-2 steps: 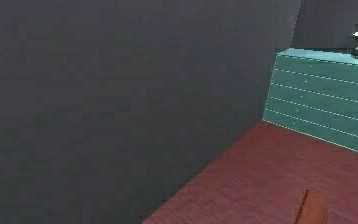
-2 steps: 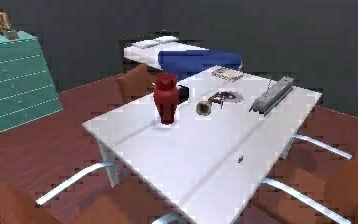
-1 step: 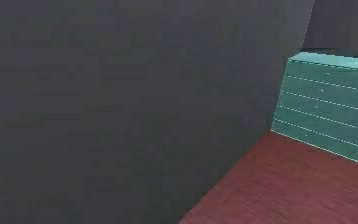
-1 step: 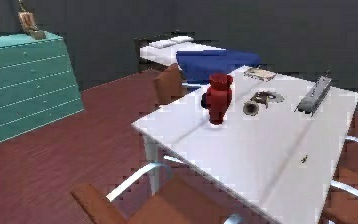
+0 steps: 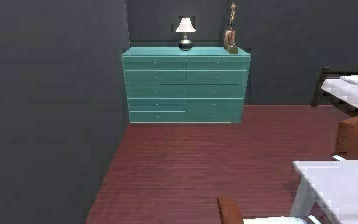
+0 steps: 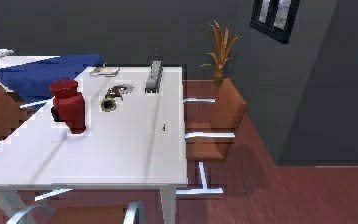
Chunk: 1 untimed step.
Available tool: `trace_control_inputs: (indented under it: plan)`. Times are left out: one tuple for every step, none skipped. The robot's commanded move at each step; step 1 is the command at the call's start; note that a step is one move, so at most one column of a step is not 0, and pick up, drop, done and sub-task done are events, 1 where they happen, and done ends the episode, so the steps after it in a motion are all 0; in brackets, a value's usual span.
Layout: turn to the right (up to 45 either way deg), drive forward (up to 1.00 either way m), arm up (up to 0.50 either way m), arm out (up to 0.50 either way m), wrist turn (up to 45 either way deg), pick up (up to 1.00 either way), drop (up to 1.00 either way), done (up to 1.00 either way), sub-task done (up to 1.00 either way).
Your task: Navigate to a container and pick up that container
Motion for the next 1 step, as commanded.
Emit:
trace_control_inputs:
  plan:
    - [0.0,0.7,0.0,0.0,0.0,0.0,0.0,0.0,0.0]
